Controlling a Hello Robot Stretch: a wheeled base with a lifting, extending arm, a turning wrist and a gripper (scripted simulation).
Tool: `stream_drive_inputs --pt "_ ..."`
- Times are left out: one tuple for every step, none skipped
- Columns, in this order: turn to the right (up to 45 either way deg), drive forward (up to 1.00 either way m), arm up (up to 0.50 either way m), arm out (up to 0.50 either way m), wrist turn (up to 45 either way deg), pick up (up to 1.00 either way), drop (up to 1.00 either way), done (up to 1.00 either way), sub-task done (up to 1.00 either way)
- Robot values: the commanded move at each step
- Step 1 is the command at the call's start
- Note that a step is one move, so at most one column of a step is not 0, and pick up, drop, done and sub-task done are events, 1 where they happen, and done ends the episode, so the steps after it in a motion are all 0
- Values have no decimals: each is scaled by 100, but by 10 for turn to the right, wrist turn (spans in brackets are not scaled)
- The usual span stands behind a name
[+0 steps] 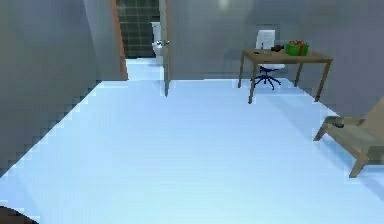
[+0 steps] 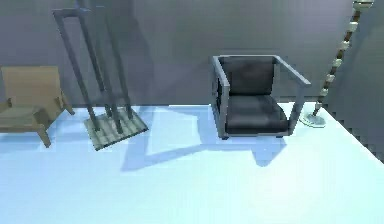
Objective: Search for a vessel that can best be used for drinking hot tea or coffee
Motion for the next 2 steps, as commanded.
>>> stream_drive_inputs --pt "0 90 0 0 0 0 0 0 0" --pt "-240 0 0 0 0 0 0 0 0"
